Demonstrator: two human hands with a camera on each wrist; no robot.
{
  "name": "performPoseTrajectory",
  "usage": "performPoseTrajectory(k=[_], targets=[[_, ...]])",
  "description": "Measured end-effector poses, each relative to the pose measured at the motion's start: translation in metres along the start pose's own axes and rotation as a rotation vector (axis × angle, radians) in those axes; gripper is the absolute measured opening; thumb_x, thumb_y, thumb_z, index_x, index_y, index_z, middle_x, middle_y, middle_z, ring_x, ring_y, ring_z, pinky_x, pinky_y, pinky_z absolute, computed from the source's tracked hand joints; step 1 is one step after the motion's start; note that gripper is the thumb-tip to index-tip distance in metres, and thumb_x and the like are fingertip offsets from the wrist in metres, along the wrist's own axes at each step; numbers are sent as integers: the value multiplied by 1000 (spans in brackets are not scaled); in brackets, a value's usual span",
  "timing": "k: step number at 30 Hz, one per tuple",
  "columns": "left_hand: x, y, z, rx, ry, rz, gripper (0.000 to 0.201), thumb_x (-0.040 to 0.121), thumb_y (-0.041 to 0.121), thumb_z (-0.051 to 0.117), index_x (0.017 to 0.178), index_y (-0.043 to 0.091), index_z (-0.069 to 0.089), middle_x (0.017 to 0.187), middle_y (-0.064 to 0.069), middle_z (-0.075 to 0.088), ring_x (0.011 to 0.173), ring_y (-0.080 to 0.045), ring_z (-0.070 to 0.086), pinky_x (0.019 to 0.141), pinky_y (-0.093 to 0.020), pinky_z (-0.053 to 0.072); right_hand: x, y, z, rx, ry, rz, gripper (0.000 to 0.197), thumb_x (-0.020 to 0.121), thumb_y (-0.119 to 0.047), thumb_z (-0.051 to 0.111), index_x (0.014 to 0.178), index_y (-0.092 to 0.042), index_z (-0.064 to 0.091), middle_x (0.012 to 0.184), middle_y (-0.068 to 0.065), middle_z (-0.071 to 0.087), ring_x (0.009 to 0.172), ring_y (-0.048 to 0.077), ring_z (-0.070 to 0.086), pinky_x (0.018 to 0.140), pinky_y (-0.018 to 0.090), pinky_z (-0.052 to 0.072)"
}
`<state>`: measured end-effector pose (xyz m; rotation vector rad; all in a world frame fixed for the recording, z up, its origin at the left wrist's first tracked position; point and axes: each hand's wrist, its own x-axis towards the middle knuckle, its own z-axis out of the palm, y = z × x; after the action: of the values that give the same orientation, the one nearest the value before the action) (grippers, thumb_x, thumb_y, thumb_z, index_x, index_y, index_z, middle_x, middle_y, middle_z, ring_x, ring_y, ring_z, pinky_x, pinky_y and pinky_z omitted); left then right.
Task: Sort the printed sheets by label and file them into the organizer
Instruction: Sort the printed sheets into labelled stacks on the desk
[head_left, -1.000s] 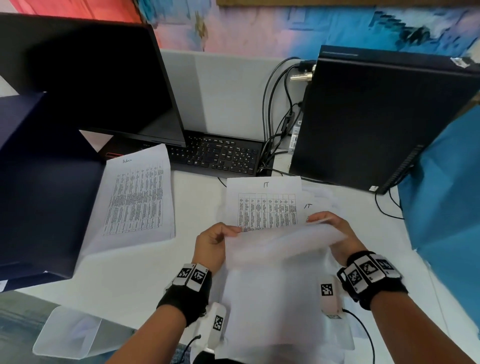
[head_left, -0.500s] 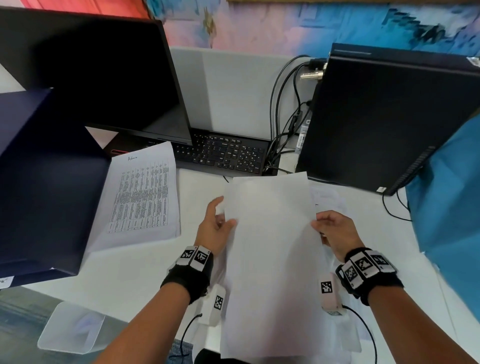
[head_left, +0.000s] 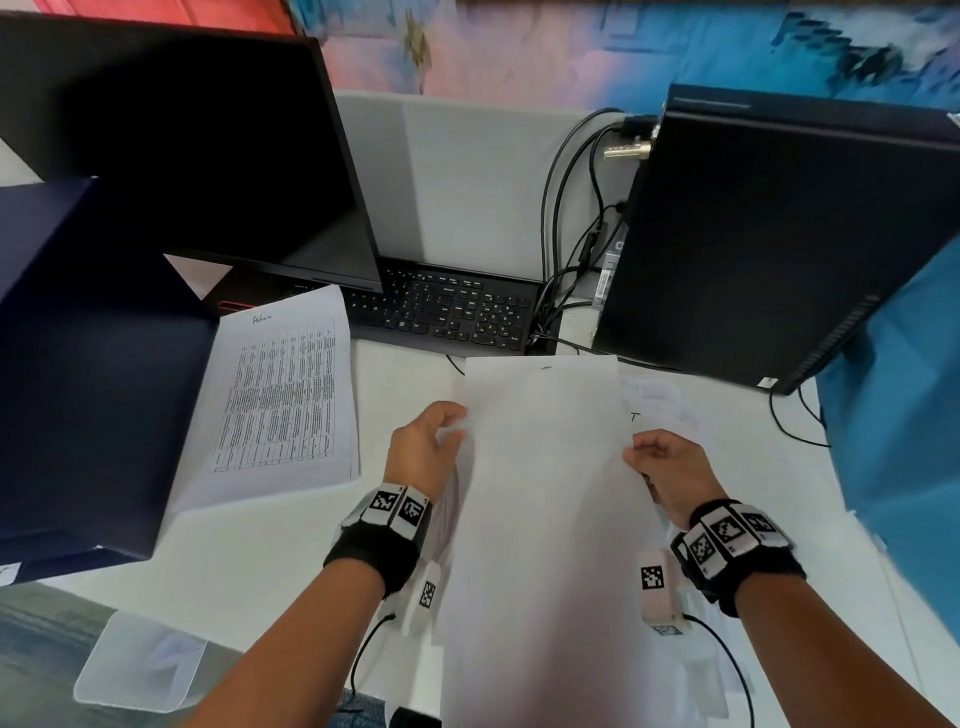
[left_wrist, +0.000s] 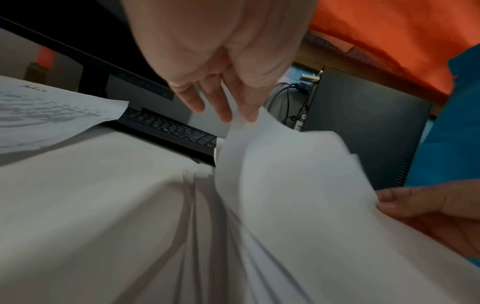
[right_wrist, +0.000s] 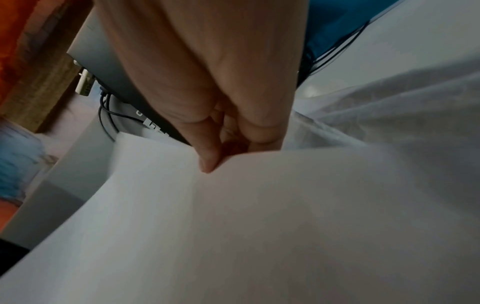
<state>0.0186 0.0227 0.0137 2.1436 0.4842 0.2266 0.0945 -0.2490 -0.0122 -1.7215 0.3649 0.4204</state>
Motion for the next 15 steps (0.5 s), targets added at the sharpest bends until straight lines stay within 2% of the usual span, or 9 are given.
performPoseTrajectory(k=[1, 3, 4, 5, 7, 9, 12, 13, 15], targets=[[-3, -1, 0, -10, 3, 31, 19, 88, 8, 62, 103, 19, 67, 96, 7, 67, 66, 2, 53, 69, -11, 43, -1, -2, 1, -10, 1, -5, 16, 82, 1, 67, 91, -12, 64, 85, 7, 63, 56, 9, 60, 51, 20, 48], [-6, -4, -1, -78, -3, 84, 17, 87, 6, 63, 96, 19, 69, 91, 12, 66, 71, 6, 57, 73, -1, 40, -1, -5, 1, -102, 2, -41, 37, 80, -4, 70, 113, -17, 61, 102, 2, 60, 84, 14, 61, 74, 28, 52], [-7, -4, -3, -135, -13, 85, 17, 87, 5, 63, 91, 20, 70, 89, 13, 66, 76, 8, 59, 75, 1, 39, -2, -8, 1, -175, 8, -69, 45, 79, -7, 72, 119, -22, 58, 110, -1, 56, 98, 15, 56, 86, 32, 50], [-7, -4, -5, -199, -17, 71, 19, 86, 3, 64, 86, 22, 70, 87, 15, 67, 77, 10, 60, 76, -1, 40, -4, -13, 2, -209, 13, -106, 46, 79, -8, 72, 119, -24, 58, 115, -4, 53, 106, 15, 52, 91, 33, 47], [-3, -4, -8, -339, 14, 27, 24, 84, 1, 65, 78, 23, 69, 77, 16, 68, 70, 9, 59, 74, -8, 45, -7, -22, 6, -164, -20, -153, 34, 79, -8, 74, 107, -25, 63, 113, -4, 59, 105, 17, 55, 84, 29, 48], [4, -5, -15, -482, 88, -37, 26, 83, -2, 64, 75, 22, 68, 65, 13, 66, 60, 1, 56, 68, -20, 48, -11, -29, 9, -104, -100, -154, 24, 78, -7, 74, 98, -20, 67, 102, 1, 69, 93, 20, 65, 75, 27, 51], [14, -10, -31, -610, 226, -118, 30, 83, -3, 63, 74, 25, 67, 61, 2, 60, 56, -13, 49, 67, -35, 46, -12, -32, 15, -212, -235, -88, 16, 82, -9, 70, 98, -12, 69, 96, 9, 74, 85, 24, 70, 78, 36, 57], [16, -11, -37, -630, 258, -140, 30, 84, -2, 63, 79, 27, 66, 62, 4, 60, 57, -15, 49, 68, -37, 46, -12, -32, 19, -221, -275, -64, 13, 84, -7, 68, 97, -10, 70, 96, 12, 74, 86, 28, 70, 82, 41, 57], [18, -14, -49, -686, 250, -198, 32, 85, 0, 62, 98, 29, 60, 70, 8, 62, 66, -16, 56, 71, -37, 50, -12, -33, 31, -171, -297, -35, 13, 88, -2, 62, 97, -6, 70, 97, 17, 73, 85, 31, 69, 84, 45, 56]])
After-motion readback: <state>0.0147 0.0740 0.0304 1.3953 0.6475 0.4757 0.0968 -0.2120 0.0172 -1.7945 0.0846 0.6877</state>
